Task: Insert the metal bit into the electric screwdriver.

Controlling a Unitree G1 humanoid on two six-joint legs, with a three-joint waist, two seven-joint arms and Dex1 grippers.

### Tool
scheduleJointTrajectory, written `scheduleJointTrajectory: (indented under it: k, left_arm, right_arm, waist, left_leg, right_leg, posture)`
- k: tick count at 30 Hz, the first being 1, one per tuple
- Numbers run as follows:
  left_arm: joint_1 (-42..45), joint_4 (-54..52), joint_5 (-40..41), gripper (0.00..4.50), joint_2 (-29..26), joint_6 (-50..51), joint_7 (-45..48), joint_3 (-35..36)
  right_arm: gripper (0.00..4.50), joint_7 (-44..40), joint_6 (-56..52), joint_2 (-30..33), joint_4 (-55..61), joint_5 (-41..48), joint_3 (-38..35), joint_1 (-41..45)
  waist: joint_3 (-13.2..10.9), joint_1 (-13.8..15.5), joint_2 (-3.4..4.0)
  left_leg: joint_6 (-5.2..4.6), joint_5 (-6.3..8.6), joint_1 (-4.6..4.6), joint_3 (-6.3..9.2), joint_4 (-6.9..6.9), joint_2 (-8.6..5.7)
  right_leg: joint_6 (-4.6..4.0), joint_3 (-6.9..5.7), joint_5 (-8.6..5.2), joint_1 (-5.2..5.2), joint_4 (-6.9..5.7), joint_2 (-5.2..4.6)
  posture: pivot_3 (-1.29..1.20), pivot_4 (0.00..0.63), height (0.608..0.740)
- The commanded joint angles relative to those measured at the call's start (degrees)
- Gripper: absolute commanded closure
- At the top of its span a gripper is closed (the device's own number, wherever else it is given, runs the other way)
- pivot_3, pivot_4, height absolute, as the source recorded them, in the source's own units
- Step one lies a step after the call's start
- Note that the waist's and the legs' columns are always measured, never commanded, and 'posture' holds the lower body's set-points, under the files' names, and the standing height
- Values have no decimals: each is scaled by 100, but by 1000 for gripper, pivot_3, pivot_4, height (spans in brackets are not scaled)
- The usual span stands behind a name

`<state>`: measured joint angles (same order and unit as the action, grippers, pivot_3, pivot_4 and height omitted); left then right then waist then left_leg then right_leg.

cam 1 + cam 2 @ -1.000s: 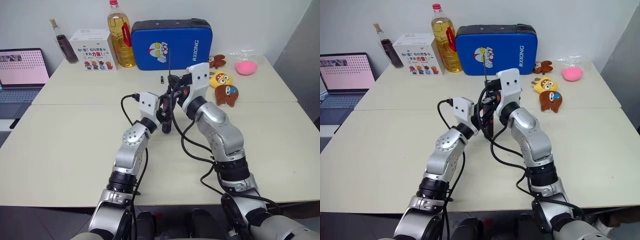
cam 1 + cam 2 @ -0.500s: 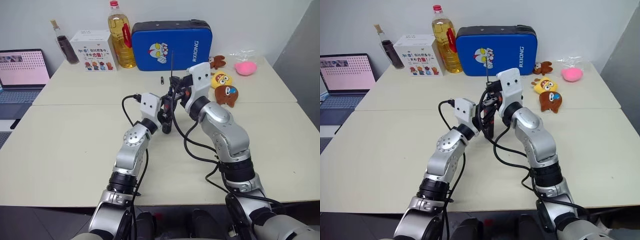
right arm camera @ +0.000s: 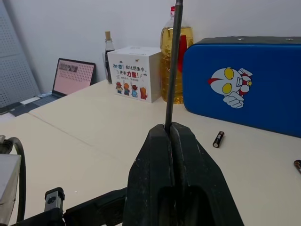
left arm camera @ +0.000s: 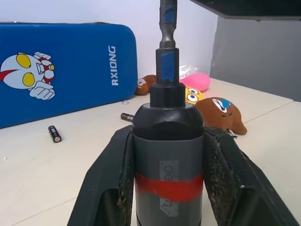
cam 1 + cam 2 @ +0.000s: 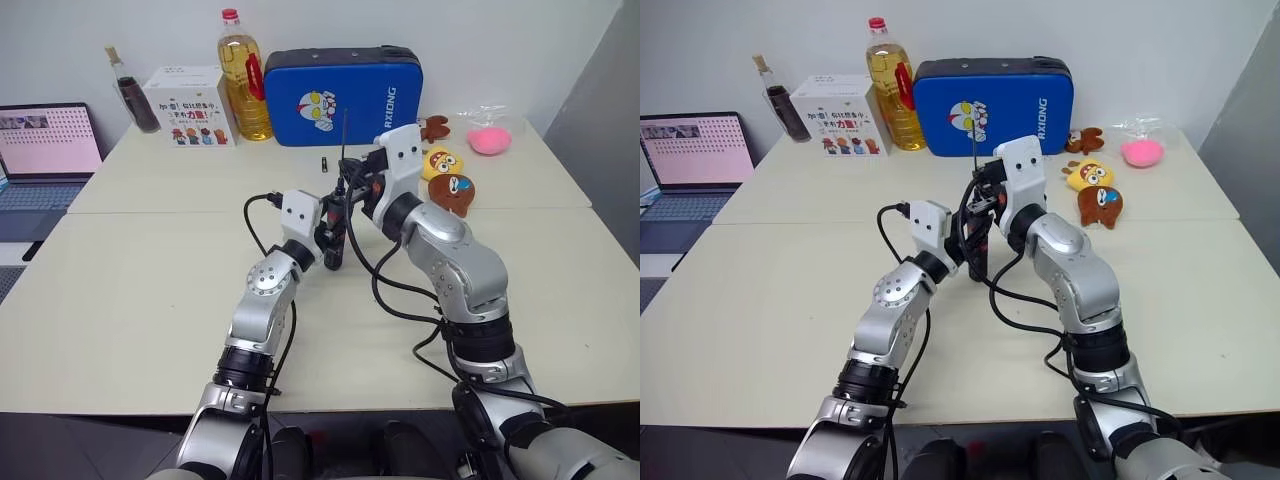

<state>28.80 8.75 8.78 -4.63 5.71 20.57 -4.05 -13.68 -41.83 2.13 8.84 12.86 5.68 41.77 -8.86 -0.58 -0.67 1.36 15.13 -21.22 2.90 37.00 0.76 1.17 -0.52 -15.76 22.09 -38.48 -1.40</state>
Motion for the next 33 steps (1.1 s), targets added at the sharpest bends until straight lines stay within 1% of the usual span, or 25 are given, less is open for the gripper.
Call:
scheduleJointTrajectory:
  k: [1,8,12,18,23,30,33]
  left_arm:
    - [21,-181,-67,2854,-8,-62,-116,56]
    - [-12,-197,-211,2854,-122,-186,-5,-36]
    - [-9,-173,-233,2854,-122,-257,0,-66]
    - [-50,-211,-296,2854,-137,-359,1,-118]
    - [-143,-353,-195,2854,-134,-365,86,-85]
    - [-232,-564,217,2854,-241,-354,591,-6]
    - [-210,-556,284,2854,-275,-350,691,17]
  right_arm:
    - [4443,-280,-787,87,-450,106,367,-306]
    - [4443,-671,-471,500,-533,-102,613,-26]
    - [4443,-891,-273,714,-544,-256,843,-17]
    - [4443,-1082,-291,790,-454,-295,960,-160]
    - [4443,-1227,-231,850,-406,-257,969,-256]
    - [4443,-1660,30,851,-384,30,741,-323]
    - [4443,-1778,121,886,-418,116,684,-329]
  waist:
    - [1,-12,0]
    - [0,-55,0]
    - [0,-83,0]
    - [0,-90,0]
    - [0,-95,0]
    - [0,-100,0]
    - [-1,-98,2]
  left_leg:
    - [0,0,12,0,-5,0]
    - [0,0,21,1,-13,2]
    - [0,0,21,2,-15,4]
    - [0,0,22,4,-17,4]
    - [0,0,25,5,-21,5]
    - [0,0,27,6,-27,6]
    - [0,0,26,8,-31,7]
  right_leg:
    - [-1,1,-4,-9,2,0]
    - [-2,3,-7,-12,2,2]
    - [-3,2,-7,-11,2,2]
    - [1,2,-10,-11,3,2]
    - [2,3,-10,-11,4,2]
    - [4,3,-11,-11,11,3]
    - [4,-3,-11,-24,36,3]
  posture:
    - [0,150,740]
    - [0,150,740]
    - [0,150,740]
    - [0,150,740]
    - [0,150,740]
    - [0,150,740]
    - [0,150,740]
